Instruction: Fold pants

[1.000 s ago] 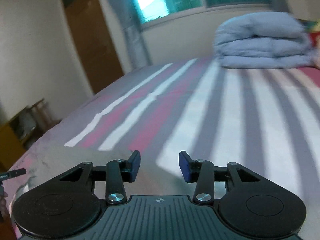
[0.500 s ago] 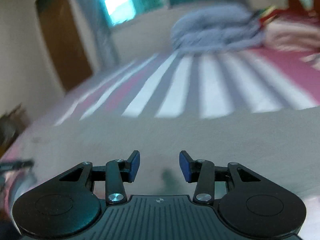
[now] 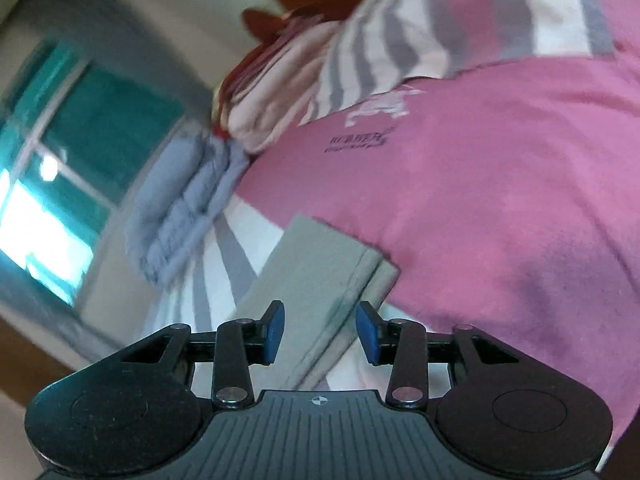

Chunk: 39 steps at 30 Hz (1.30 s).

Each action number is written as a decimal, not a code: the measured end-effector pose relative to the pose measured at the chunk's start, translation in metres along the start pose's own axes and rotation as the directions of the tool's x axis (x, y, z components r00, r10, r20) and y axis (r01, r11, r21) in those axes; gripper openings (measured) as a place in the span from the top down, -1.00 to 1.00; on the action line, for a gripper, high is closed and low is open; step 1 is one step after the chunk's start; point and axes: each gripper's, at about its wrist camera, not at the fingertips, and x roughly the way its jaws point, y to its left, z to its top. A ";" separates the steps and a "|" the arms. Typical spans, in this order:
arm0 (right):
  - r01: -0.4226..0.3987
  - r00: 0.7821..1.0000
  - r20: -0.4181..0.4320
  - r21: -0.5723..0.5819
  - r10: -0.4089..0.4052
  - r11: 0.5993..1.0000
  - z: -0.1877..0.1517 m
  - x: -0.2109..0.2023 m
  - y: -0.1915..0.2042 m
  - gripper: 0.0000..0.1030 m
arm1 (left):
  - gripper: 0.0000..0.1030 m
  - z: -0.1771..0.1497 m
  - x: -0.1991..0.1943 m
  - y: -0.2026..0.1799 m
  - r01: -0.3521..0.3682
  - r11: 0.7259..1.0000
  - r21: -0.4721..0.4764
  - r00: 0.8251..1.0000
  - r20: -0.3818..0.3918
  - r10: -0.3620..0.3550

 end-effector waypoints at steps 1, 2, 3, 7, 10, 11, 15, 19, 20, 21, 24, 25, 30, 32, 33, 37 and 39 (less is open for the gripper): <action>-0.011 1.000 -0.007 0.027 0.011 1.000 0.002 0.004 -0.001 0.21 | -0.89 0.000 0.000 -0.001 -0.001 1.000 0.001 1.000 0.000 0.001; -0.004 1.000 -0.011 0.035 0.005 0.999 0.002 0.005 0.000 0.21 | -0.89 0.000 0.001 -0.001 -0.001 1.000 0.000 1.000 -0.001 0.001; 0.004 1.000 -0.008 0.041 -0.003 0.999 0.003 0.009 -0.002 0.21 | -0.89 0.000 0.000 -0.001 0.000 1.000 0.000 1.000 0.000 0.000; 0.020 1.000 -0.018 0.058 -0.019 0.998 0.008 0.029 -0.007 0.33 | -0.89 0.000 0.000 -0.001 0.000 1.000 0.000 1.000 -0.001 0.000; 0.028 0.999 -0.029 0.026 -0.027 0.999 0.013 0.034 -0.013 0.77 | -0.89 0.000 0.000 -0.001 0.000 1.000 0.000 1.000 -0.001 0.000; 0.029 0.999 -0.039 0.029 -0.028 0.999 0.015 0.038 -0.015 0.77 | -0.89 0.000 0.000 -0.001 0.000 1.000 -0.001 1.000 -0.001 0.000; 0.046 0.998 -0.051 -0.025 -0.047 0.999 0.018 0.044 -0.007 0.77 | -0.89 0.000 0.000 -0.001 0.000 1.000 -0.001 1.000 0.000 0.000; 0.041 0.999 0.014 -0.038 -0.041 0.998 0.018 0.033 0.003 0.77 | -0.89 0.000 0.000 -0.001 0.001 1.000 -0.001 1.000 -0.001 -0.001; 0.045 0.999 0.010 -0.041 -0.045 0.998 0.020 0.036 0.003 0.77 | -0.89 0.000 0.000 -0.001 0.001 1.000 -0.001 1.000 -0.001 -0.001; 0.059 0.998 -0.011 -0.026 -0.059 0.998 0.021 0.041 0.002 0.77 | -0.89 0.000 0.000 -0.001 0.001 1.000 -0.001 1.000 0.000 -0.001; 0.110 0.992 -0.065 0.012 -0.109 0.994 0.026 0.055 -0.003 0.77 | -0.89 0.000 0.000 -0.001 0.000 1.000 -0.002 1.000 0.000 0.000; 0.102 0.992 -0.076 0.019 -0.100 0.995 0.025 0.056 -0.005 0.77 | -0.89 0.000 0.000 -0.001 0.001 1.000 -0.002 1.000 0.000 -0.001; 0.024 0.999 -0.042 0.043 -0.022 0.999 0.023 0.038 -0.013 0.84 | -0.89 0.000 0.000 -0.001 0.003 1.000 -0.001 1.000 0.000 -0.003; 0.018 0.999 -0.028 0.028 -0.017 0.999 0.020 0.030 -0.014 0.84 | -0.89 0.001 0.000 -0.001 0.003 1.000 -0.002 1.000 -0.001 -0.003; 0.046 0.998 -0.031 0.003 -0.046 0.999 0.018 0.031 -0.014 0.83 | -0.89 0.001 0.000 -0.001 0.002 1.000 -0.002 1.000 -0.001 -0.002; 0.051 0.998 -0.044 0.064 -0.048 0.997 0.018 0.026 -0.025 0.52 | -0.89 0.000 -0.001 -0.001 0.002 1.000 -0.003 1.000 -0.001 -0.002; 0.054 0.998 -0.015 0.051 -0.053 0.997 0.015 0.014 -0.023 -0.29 | -0.89 0.000 -0.001 -0.002 0.001 1.000 -0.006 1.000 0.000 -0.001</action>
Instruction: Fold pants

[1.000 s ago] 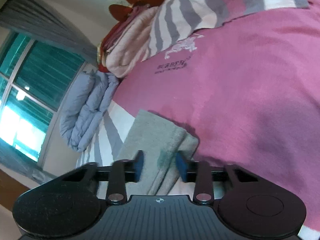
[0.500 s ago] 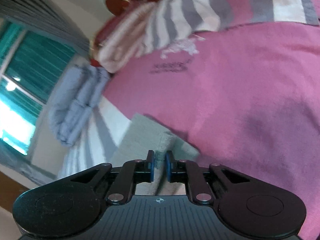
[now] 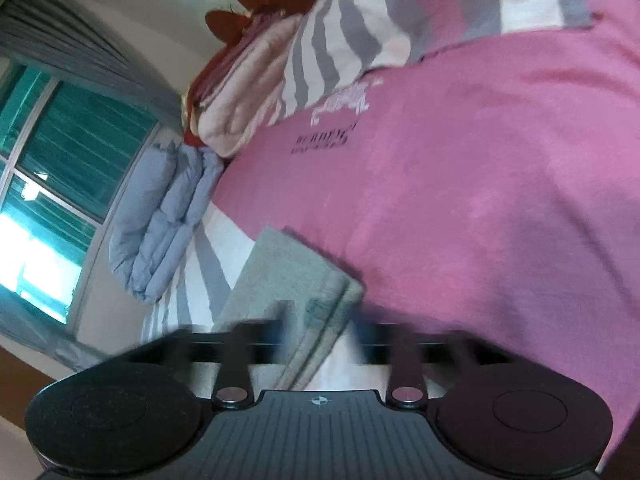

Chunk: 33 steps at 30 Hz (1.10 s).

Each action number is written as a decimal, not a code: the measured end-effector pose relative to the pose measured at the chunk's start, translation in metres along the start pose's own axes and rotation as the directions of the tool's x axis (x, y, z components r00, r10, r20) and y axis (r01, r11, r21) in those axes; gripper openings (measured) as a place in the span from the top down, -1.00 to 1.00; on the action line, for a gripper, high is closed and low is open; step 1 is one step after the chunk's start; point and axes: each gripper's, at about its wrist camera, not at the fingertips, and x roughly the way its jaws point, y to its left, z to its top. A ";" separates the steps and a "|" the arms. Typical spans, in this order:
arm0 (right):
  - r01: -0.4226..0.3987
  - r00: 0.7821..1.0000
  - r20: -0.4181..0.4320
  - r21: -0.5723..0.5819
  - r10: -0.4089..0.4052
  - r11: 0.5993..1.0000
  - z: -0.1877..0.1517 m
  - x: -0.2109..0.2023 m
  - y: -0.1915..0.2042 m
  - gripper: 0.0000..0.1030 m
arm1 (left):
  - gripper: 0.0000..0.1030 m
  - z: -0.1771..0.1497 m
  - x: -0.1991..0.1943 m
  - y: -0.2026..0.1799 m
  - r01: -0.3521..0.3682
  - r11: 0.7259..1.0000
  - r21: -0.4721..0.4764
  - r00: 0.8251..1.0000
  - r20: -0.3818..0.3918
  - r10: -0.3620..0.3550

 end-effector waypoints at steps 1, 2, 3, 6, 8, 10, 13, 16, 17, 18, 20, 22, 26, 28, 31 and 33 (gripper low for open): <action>-0.028 1.000 0.012 0.000 0.028 1.000 -0.003 -0.004 0.000 -0.29 | -0.89 0.000 0.000 0.000 -0.002 1.000 0.000 1.000 0.000 0.002; -0.051 0.999 -0.006 -0.005 0.051 0.999 -0.006 -0.004 0.001 -0.29 | -0.89 0.000 0.000 -0.001 -0.003 1.000 -0.001 1.000 0.000 0.003; -0.055 0.998 -0.030 -0.022 0.054 0.998 -0.007 0.001 0.003 -0.29 | -0.89 0.000 0.000 -0.001 -0.004 1.000 0.000 1.000 0.000 0.004; -0.026 0.998 -0.065 -0.102 0.020 0.994 -0.014 0.020 0.014 -0.08 | -0.89 0.000 0.000 0.000 -0.004 1.000 0.000 1.000 0.001 0.004; -0.003 0.995 -0.100 -0.181 -0.015 0.984 -0.020 0.035 0.025 0.69 | -0.89 0.000 0.000 0.000 -0.004 1.000 -0.002 1.000 0.000 0.004; 0.010 0.992 -0.123 -0.231 -0.040 0.973 -0.024 0.046 0.033 0.81 | -0.89 -0.001 0.000 0.001 -0.005 1.000 -0.003 1.000 0.001 0.005; -0.064 0.997 -0.058 -0.253 0.051 0.965 -0.017 0.030 0.043 0.81 | -0.89 -0.001 0.000 0.000 -0.002 1.000 -0.002 1.000 0.001 0.002; -0.004 0.998 -0.060 -0.234 -0.010 0.972 -0.018 0.038 0.031 0.81 | -0.89 -0.001 0.000 0.000 0.000 1.000 -0.006 1.000 0.001 0.000; 0.019 0.994 -0.098 -0.209 -0.041 0.978 -0.021 0.048 0.020 0.85 | -0.89 -0.001 0.000 0.001 0.000 1.000 -0.006 1.000 0.001 0.000; 0.002 0.996 -0.091 -0.204 -0.021 0.979 -0.023 0.050 0.014 0.85 | -0.89 -0.001 -0.001 0.001 0.001 1.000 -0.005 1.000 0.002 -0.001; 0.018 0.996 -0.080 -0.248 -0.039 0.969 -0.026 0.047 0.022 0.84 | -0.89 -0.001 0.000 0.002 0.006 1.000 -0.007 1.000 0.003 -0.006; 0.027 0.996 -0.080 -0.258 -0.049 0.966 -0.028 0.048 0.025 0.84 | -0.89 -0.001 0.000 0.004 0.008 1.000 -0.005 1.000 0.003 -0.008; 0.023 0.995 -0.092 -0.218 -0.044 0.976 -0.023 0.049 0.021 0.84 | -0.89 -0.001 0.000 0.004 0.008 1.000 -0.005 1.000 0.003 -0.008; 0.023 0.995 -0.094 -0.207 -0.043 0.978 -0.021 0.047 0.018 0.84 | -0.89 -0.001 0.000 0.005 0.009 1.000 -0.008 1.000 0.005 -0.009; 0.034 0.994 -0.098 -0.204 -0.055 0.978 -0.019 0.047 0.021 0.84 | -0.89 -0.001 0.000 0.006 0.012 1.000 -0.008 1.000 0.008 -0.012; 0.036 0.993 -0.101 -0.190 -0.056 0.981 -0.018 0.048 0.021 0.84 | -0.89 -0.002 0.000 0.006 0.014 1.000 -0.008 1.000 0.010 -0.014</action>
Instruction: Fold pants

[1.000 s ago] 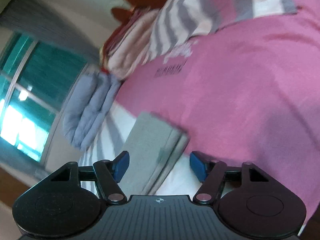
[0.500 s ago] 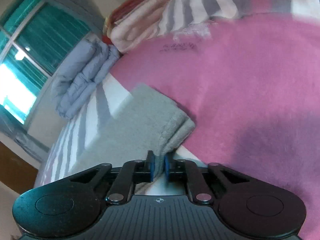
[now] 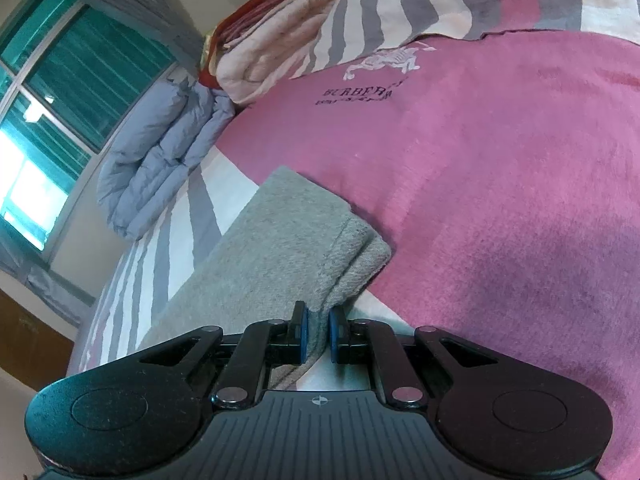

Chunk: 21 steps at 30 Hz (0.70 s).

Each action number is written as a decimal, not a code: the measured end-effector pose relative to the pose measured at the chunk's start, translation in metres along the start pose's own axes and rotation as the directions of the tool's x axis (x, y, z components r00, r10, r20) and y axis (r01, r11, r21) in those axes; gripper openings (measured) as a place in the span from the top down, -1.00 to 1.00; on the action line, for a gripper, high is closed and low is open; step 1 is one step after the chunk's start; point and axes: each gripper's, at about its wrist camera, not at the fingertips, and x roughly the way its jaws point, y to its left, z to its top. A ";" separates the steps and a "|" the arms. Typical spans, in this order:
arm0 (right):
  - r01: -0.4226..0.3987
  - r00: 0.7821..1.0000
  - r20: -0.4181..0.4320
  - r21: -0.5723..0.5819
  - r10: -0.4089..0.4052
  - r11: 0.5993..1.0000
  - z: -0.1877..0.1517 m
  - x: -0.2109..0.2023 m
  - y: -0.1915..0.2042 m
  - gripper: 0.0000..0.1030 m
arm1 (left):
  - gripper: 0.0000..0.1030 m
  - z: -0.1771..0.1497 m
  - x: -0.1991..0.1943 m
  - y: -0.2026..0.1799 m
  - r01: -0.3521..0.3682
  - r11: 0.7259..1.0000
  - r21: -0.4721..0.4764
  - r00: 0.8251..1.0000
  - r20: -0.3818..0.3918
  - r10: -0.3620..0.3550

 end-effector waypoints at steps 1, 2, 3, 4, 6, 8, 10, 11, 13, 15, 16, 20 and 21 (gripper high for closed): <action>0.001 1.000 -0.002 0.006 -0.001 1.000 0.001 0.001 0.000 0.84 | -0.89 0.000 0.000 0.000 0.000 1.000 0.001 1.000 0.001 0.000; 0.001 1.000 -0.003 0.011 -0.001 1.000 0.001 0.001 0.000 0.84 | -0.89 0.000 0.000 0.000 0.001 1.000 0.002 1.000 0.001 -0.001; 0.002 1.000 -0.003 0.018 -0.002 1.000 0.002 0.002 0.000 0.84 | -0.89 -0.001 0.000 0.001 0.003 1.000 0.002 1.000 0.001 -0.003; 0.003 1.000 -0.003 0.026 -0.002 1.000 0.002 0.002 0.000 0.84 | -0.89 -0.001 0.000 0.001 0.005 1.000 0.001 1.000 0.002 -0.005; 0.008 1.000 -0.005 0.030 -0.008 1.000 0.003 0.003 0.001 0.84 | -0.89 -0.001 0.000 0.002 0.006 1.000 0.001 1.000 0.002 -0.006; 0.017 1.000 -0.003 0.029 -0.017 0.999 0.005 0.004 0.003 0.83 | -0.89 0.000 -0.001 0.002 0.006 1.000 0.003 1.000 0.003 -0.006; 0.030 0.999 0.013 -0.007 -0.030 1.000 0.005 0.001 0.013 0.83 | -0.89 0.000 -0.005 0.003 0.013 1.000 -0.004 1.000 0.016 -0.013; 0.027 0.999 0.025 -0.010 -0.027 1.000 0.006 -0.002 0.018 0.83 | -0.89 -0.001 -0.008 0.005 0.019 1.000 -0.012 1.000 0.023 -0.018; -0.007 0.998 0.070 -0.022 0.008 1.000 0.007 -0.012 0.030 0.83 | -0.89 0.000 -0.014 0.010 0.027 0.999 -0.047 0.999 0.037 -0.025; -0.025 0.995 0.096 -0.070 0.032 0.997 0.010 -0.019 0.049 0.83 | -0.88 0.000 -0.021 0.016 0.036 0.996 -0.083 0.998 0.051 -0.032; -0.043 0.993 0.107 -0.102 0.054 0.994 0.011 -0.023 0.060 0.83 | -0.88 0.000 -0.023 0.019 0.039 0.994 -0.098 0.998 0.050 -0.034; -0.115 0.980 0.132 -0.223 0.147 0.968 0.008 -0.033 0.118 0.83 | -0.88 -0.001 -0.033 0.032 0.018 0.992 -0.126 0.998 0.058 -0.011; -0.132 0.976 0.134 -0.256 0.170 0.958 0.005 -0.035 0.134 0.83 | -0.88 -0.002 -0.036 0.036 0.014 0.991 -0.134 0.998 0.060 -0.006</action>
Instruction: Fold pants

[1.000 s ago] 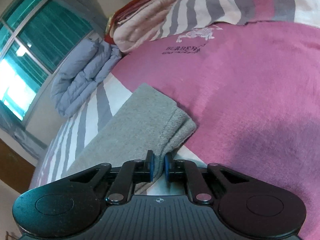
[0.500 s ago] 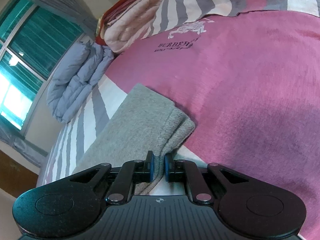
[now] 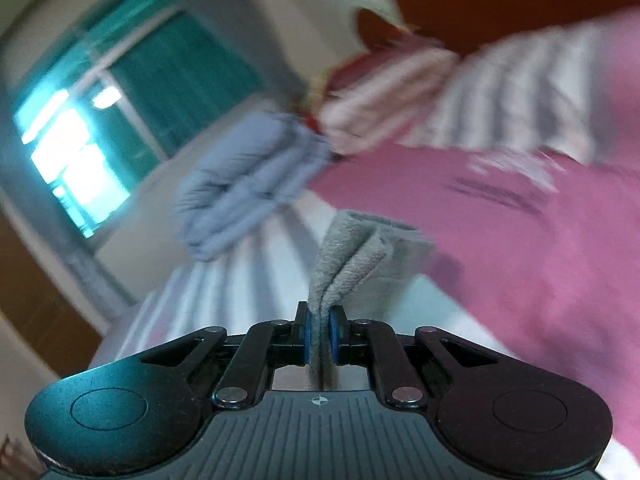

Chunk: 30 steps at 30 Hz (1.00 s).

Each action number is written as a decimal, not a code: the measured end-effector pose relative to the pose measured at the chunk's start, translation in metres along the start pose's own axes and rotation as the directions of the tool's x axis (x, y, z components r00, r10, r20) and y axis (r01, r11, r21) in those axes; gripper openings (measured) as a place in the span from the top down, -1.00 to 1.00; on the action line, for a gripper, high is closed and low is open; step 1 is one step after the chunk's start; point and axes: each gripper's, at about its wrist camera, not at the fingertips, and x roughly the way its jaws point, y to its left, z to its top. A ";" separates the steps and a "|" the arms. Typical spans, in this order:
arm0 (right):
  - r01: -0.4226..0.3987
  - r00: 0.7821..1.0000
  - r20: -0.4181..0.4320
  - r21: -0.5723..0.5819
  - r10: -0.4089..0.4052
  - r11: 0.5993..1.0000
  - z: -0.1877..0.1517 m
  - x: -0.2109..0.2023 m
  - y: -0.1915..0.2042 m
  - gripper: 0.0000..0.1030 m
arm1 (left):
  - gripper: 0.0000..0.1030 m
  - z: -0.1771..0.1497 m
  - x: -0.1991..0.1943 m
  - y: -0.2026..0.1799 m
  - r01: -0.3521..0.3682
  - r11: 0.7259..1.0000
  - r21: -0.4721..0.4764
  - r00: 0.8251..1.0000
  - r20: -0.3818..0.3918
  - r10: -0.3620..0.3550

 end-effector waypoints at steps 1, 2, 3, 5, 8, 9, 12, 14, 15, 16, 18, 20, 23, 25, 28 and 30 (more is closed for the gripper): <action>-0.034 0.999 0.004 -0.034 0.034 0.999 -0.001 0.001 0.020 0.83 | -0.88 -0.001 -0.003 0.005 -0.001 1.000 -0.009 1.000 0.001 0.001; -0.064 0.998 0.003 -0.063 0.064 0.996 -0.004 0.003 0.038 0.83 | -0.88 -0.002 -0.006 0.009 -0.002 1.000 -0.018 1.000 0.002 0.002; -0.091 0.996 0.001 -0.092 0.091 0.992 -0.008 0.006 0.056 0.83 | -0.88 -0.003 -0.009 0.014 -0.004 1.000 -0.031 1.000 0.005 0.004; -0.155 0.988 -0.015 -0.152 0.155 0.976 -0.023 0.011 0.095 0.83 | -0.88 -0.005 -0.015 0.022 -0.003 0.999 -0.047 1.000 0.011 0.004; -0.253 0.967 -0.079 -0.222 0.241 0.942 -0.061 0.023 0.147 0.83 | -0.88 -0.007 -0.026 0.033 -0.012 0.998 -0.059 1.000 0.018 0.013; -0.290 0.956 -0.118 -0.238 0.269 0.927 -0.081 0.029 0.163 0.83 | -0.88 -0.007 -0.029 0.035 -0.015 0.998 -0.061 1.000 0.019 0.016; -0.383 0.916 -0.254 -0.317 0.311 0.868 -0.149 0.045 0.202 0.83 | -0.88 -0.006 -0.037 0.041 -0.037 0.997 -0.063 0.999 0.019 0.039; -0.473 0.857 -0.393 -0.339 0.334 0.814 -0.205 0.060 0.222 0.83 | -0.88 -0.006 -0.038 0.045 -0.039 0.996 -0.077 0.999 0.006 0.040; -0.501 0.823 -0.476 -0.355 0.308 0.789 -0.234 0.069 0.230 0.72 | -0.88 -0.006 -0.038 0.046 -0.038 0.997 -0.073 0.999 -0.008 0.037; -0.490 0.802 -0.550 -0.385 0.233 0.782 -0.261 0.079 0.238 0.65 | -0.88 -0.007 -0.038 0.045 -0.039 0.997 -0.062 0.999 -0.017 0.038; -0.486 0.837 -0.490 -0.460 0.244 0.743 -0.282 0.068 0.242 0.22 | -0.88 -0.007 -0.038 0.041 -0.045 0.998 -0.038 0.999 -0.018 0.044; -0.522 0.815 -0.507 -0.430 0.281 0.737 -0.282 0.063 0.245 0.15 | -0.88 -0.007 -0.036 0.038 -0.050 0.998 -0.024 0.999 -0.022 0.049; -0.541 0.815 -0.490 -0.455 0.309 0.707 -0.271 0.056 0.250 0.15 | -0.88 -0.008 -0.030 0.033 -0.044 0.999 0.006 0.998 -0.044 0.045; -0.553 0.815 -0.474 -0.460 0.335 0.694 -0.263 0.054 0.254 0.15 | -0.88 -0.008 -0.027 0.027 -0.045 0.998 0.037 0.998 -0.051 0.047; -0.550 0.807 -0.513 -0.469 0.294 0.692 -0.269 0.067 0.266 0.15 | -0.88 -0.009 -0.028 0.025 -0.044 0.998 0.052 0.998 -0.053 0.046; -0.563 0.793 -0.540 -0.470 0.283 0.680 -0.277 0.073 0.268 0.15 | -0.88 -0.010 -0.030 0.029 -0.040 0.999 0.029 0.998 -0.046 0.042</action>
